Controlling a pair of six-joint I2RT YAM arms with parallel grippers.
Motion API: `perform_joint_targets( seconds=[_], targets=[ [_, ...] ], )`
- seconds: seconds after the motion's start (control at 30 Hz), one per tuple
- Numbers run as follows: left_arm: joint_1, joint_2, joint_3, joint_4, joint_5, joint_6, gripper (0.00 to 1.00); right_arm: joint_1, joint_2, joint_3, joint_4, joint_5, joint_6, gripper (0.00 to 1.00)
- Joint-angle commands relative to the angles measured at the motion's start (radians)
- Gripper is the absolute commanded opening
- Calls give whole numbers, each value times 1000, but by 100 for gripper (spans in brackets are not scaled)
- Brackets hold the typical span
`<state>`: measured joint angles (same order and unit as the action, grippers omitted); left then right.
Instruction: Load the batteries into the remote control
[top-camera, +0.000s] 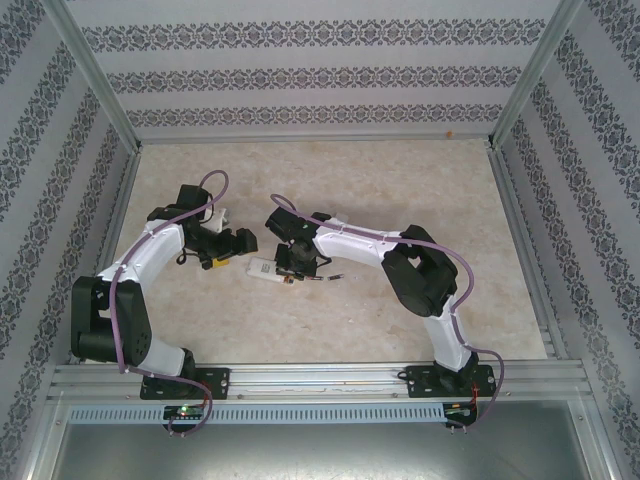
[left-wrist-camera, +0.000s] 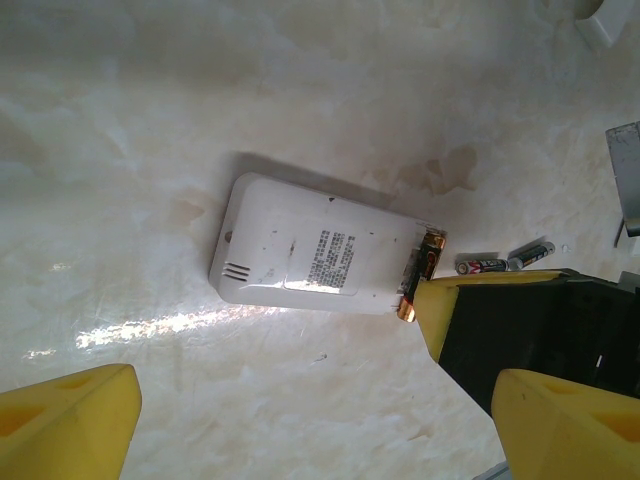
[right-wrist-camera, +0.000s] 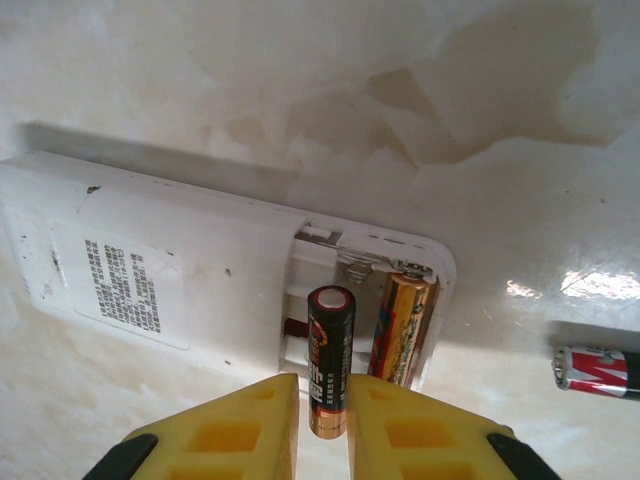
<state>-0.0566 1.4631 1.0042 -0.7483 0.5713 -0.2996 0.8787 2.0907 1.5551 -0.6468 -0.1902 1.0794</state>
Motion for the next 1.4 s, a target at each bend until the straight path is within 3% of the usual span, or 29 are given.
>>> perform_joint_targets(
  seconds=[0.0, 0.4, 1.37],
  targets=[
    [5, -26, -10, -3, -6, -4, 91, -12, -3, -4, -22, 18, 18, 19],
    [5, -29, -16, 2, -4, -3, 91, -20, -16, -21, -32, -18, 86, 16],
    [5, -21, -31, 15, -5, -4, 92, -9, 18, 50, -78, -34, 41, 16]
  ],
)
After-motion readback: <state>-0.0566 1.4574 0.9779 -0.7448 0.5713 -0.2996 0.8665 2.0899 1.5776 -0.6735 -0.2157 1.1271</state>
